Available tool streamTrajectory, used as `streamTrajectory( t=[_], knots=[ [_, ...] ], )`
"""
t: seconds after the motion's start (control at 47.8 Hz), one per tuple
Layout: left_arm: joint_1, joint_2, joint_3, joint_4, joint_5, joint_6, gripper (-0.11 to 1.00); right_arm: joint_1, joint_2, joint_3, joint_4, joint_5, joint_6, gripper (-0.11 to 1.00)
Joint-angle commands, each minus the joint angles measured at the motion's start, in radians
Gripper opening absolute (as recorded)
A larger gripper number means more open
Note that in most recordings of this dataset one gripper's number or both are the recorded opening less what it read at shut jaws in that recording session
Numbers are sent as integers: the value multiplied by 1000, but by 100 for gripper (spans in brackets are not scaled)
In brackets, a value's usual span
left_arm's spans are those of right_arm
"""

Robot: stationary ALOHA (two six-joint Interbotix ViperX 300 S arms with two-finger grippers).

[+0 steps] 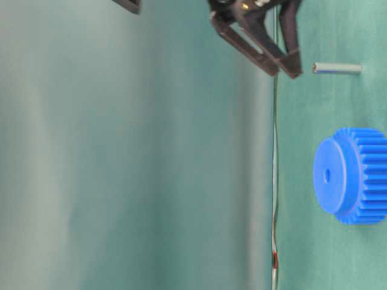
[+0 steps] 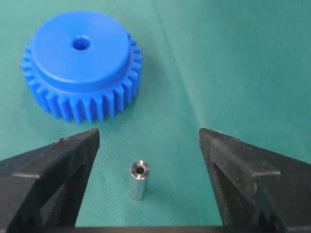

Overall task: Insert the shaft into the center hole of the gear.
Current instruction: 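Move the right gripper open over the silver shaft and lower it, then close the right gripper on the silver shaft and lift it upright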

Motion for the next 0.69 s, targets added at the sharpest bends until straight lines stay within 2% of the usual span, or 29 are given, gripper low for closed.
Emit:
streamTrajectory(
  t=[0.0, 0.272, 0.461, 0.586, 0.67],
  knots=[
    [-2, 5, -23, 3, -2, 0, 0, -3, 26, -20, 15, -29, 2, 88],
    [-2, 6, -23, 3, 3, -2, 0, -2, 91, -18, 29, -51, 21, 83],
    [-2, 6, -23, 3, 5, -2, 0, 2, 94, -17, 29, -54, 21, 74],
    [-2, 5, -23, 2, 8, -2, 0, 11, 94, -14, 29, -49, 21, 58],
    [-2, 6, -23, 2, 8, -2, 0, 21, 94, -12, 29, -51, 21, 36]
  ],
)
